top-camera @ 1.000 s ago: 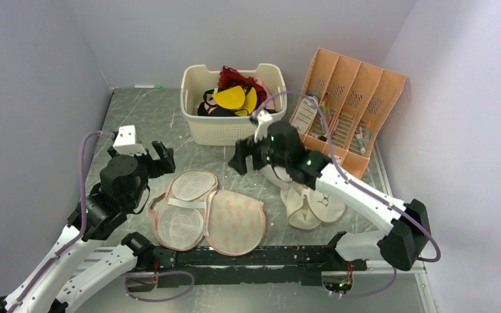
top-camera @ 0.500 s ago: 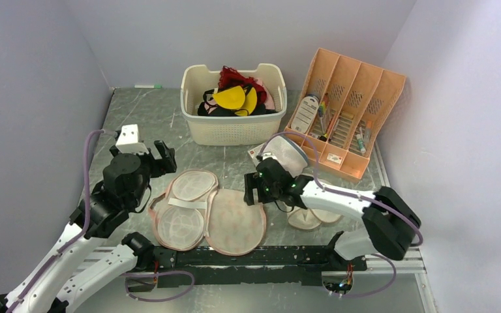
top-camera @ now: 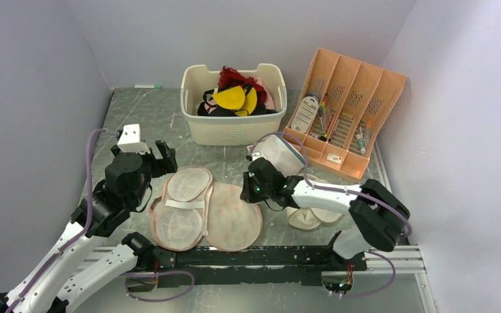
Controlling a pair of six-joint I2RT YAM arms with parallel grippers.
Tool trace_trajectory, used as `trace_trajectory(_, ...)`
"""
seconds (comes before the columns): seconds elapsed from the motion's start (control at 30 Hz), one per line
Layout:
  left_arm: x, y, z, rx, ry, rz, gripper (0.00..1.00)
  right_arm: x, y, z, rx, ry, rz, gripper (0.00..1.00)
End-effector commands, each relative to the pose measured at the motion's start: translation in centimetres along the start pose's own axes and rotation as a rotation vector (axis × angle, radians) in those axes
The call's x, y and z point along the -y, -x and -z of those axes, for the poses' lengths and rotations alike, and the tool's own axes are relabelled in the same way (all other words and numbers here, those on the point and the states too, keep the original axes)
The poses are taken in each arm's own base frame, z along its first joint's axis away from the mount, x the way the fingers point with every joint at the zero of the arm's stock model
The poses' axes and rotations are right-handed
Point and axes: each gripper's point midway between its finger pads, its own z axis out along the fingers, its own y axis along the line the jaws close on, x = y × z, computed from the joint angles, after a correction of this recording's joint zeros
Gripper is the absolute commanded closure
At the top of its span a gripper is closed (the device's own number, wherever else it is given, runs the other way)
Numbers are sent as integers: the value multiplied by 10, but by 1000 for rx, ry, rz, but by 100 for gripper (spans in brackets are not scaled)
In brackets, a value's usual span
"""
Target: Unzip the laundry bag and remove the bra
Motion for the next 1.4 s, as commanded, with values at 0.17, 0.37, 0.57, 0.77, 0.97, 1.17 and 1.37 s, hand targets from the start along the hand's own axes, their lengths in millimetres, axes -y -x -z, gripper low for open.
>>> trace_trajectory(0.17, -1, 13, 5, 32, -2, 21, 3, -70, 96, 66, 357, 163, 308, 100)
trace_trajectory(0.37, -3, 15, 7, 42, 1, 27, 3, -77, 74, 72, 429, 190, 412, 100)
trace_trajectory(0.57, -2, 14, 5, 33, 0, 22, 3, 2, 35, 42, 282, -104, 148, 64)
trace_trajectory(0.77, 0, 13, 5, 30, -7, 19, 3, 12, 37, 51, 232, -183, 190, 28)
trace_trajectory(0.97, -2, 13, 5, 32, 0, 22, 3, -17, 68, 71, 310, -97, 200, 5)
trace_trajectory(1.17, -2, 13, 5, 34, 0, 22, 3, -44, 86, 60, 334, -18, 188, 5)
trace_trajectory(1.37, -1, 12, 4, 27, -1, 18, 3, -26, 81, 18, 286, -21, 188, 15)
